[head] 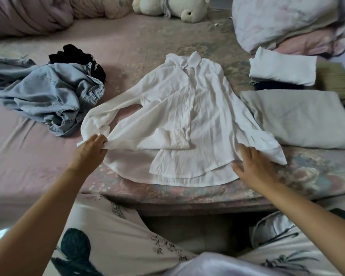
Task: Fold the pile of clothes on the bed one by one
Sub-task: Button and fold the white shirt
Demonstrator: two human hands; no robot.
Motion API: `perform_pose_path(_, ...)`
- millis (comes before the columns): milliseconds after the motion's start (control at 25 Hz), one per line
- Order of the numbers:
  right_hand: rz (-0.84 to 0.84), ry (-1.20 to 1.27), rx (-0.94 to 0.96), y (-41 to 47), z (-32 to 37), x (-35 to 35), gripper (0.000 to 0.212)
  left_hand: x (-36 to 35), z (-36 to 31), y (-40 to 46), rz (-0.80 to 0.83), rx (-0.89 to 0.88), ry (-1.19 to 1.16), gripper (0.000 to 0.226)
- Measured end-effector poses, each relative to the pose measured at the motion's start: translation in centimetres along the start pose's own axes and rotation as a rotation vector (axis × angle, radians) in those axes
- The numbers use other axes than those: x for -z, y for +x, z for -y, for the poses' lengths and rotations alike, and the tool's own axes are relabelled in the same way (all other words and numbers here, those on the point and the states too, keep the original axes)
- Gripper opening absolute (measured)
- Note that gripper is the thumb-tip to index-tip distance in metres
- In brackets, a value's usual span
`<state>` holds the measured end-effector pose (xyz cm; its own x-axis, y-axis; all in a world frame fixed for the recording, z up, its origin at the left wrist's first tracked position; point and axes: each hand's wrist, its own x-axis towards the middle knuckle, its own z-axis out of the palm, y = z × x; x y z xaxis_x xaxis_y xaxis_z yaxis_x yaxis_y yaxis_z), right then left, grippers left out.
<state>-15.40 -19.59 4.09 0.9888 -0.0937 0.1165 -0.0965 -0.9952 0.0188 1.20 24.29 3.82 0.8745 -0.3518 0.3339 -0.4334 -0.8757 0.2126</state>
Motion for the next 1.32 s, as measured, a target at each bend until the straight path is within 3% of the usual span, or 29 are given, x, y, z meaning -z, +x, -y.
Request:
perform_pose_path(80, 0.011, -0.043, -0.004, -0.1, 0.2, -0.4, 0.058, 0.2, -0.2, -0.1, 0.002, -0.004, 0.008, 0.018)
perform_pose_path(240, 0.029, -0.123, -0.010, 0.6, -0.6, -0.2, 0.042, 0.9, -0.2, -0.4, -0.008, 0.019, 0.029, 0.019)
perform_pose_path(320, 0.081, -0.207, -0.014, 0.0, -1.5, 0.5, 0.048, 1.6, -0.2, -0.9, -0.052, -0.086, 0.037, 0.015)
perform_pose_path(440, -0.041, -0.291, 0.027, -2.1, -5.2, 1.6, 0.050, 2.8, 0.7, -2.1, -0.073, -0.228, 0.053, 0.016)
perform_pose_path(600, 0.002, -0.332, 0.019, -4.4, -11.3, 1.8, 0.069, 1.9, 0.9, -5.4, 0.042, -0.394, 0.265, 0.035)
perform_pose_path(680, -0.127, -0.327, 0.024, -4.2, -10.6, 1.1, 0.048, 0.9, -0.6, -6.2, 0.077, -0.383, 0.375, 0.040)
perform_pose_path(760, -0.280, -0.284, 0.198, -3.5, -7.1, 0.2, 0.051, 0.2, -2.6, -5.9, 0.085, -0.370, 0.337, 0.057)
perform_pose_path(840, -0.269, -0.174, 0.479, -3.3, -2.3, -1.2, 0.053, -0.6, -4.8, -5.2, 0.144, -0.451, 0.217, 0.058)
perform_pose_path(920, -0.239, -0.096, 0.677, -3.3, 1.2, -2.4, 0.045, -1.1, -7.5, -4.5, 0.292, -0.267, -0.011, 0.064)
perform_pose_path(1000, -0.210, -0.028, 0.679, -2.6, 2.5, -2.4, 0.035, -0.9, -9.8, -3.6, 0.503, 0.154, -0.295, 0.072)
perform_pose_path(1040, -0.230, 0.031, 0.639, -2.1, 2.6, -2.1, 0.032, -1.1, -10.3, -3.2, 0.540, 0.220, -0.370, 0.068)
perform_pose_path(1080, -0.282, 0.081, 0.606, -1.7, 2.4, -2.2, 0.031, -0.9, -10.8, -3.1, 0.492, 0.156, -0.381, 0.062)
perform_pose_path(1200, -0.489, 0.068, 0.692, -2.7, 2.7, -2.5, 0.020, -1.0, -10.7, -4.3, 0.106, -0.490, -0.031, 0.061)
perform_pose_path(1320, -0.508, -0.006, 0.846, -4.7, 3.6, -4.4, 0.010, -3.1, -11.1, -6.8, 0.007, -0.861, 0.151, 0.041)
